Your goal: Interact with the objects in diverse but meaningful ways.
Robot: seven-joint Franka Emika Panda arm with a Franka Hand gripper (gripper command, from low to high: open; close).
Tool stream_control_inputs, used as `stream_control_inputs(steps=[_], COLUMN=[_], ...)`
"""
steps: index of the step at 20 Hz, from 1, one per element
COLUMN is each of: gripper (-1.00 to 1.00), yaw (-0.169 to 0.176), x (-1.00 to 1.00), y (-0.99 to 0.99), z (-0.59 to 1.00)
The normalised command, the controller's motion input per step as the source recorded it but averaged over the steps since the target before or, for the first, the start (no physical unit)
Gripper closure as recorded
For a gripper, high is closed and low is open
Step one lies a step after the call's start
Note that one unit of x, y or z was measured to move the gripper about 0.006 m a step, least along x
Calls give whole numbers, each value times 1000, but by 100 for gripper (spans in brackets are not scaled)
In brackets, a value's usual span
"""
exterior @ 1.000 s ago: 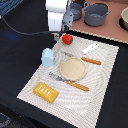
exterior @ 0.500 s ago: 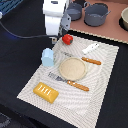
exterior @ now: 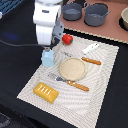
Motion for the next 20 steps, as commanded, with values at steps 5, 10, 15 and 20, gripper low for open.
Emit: stream_control_inputs(steps=[5, 10, 15, 20], gripper=[-100, -100, -100, -100], yaw=[32, 3, 0, 0], x=[24, 138, 57, 25], y=[-36, -17, -137, -173], z=[-181, -65, -187, -250])
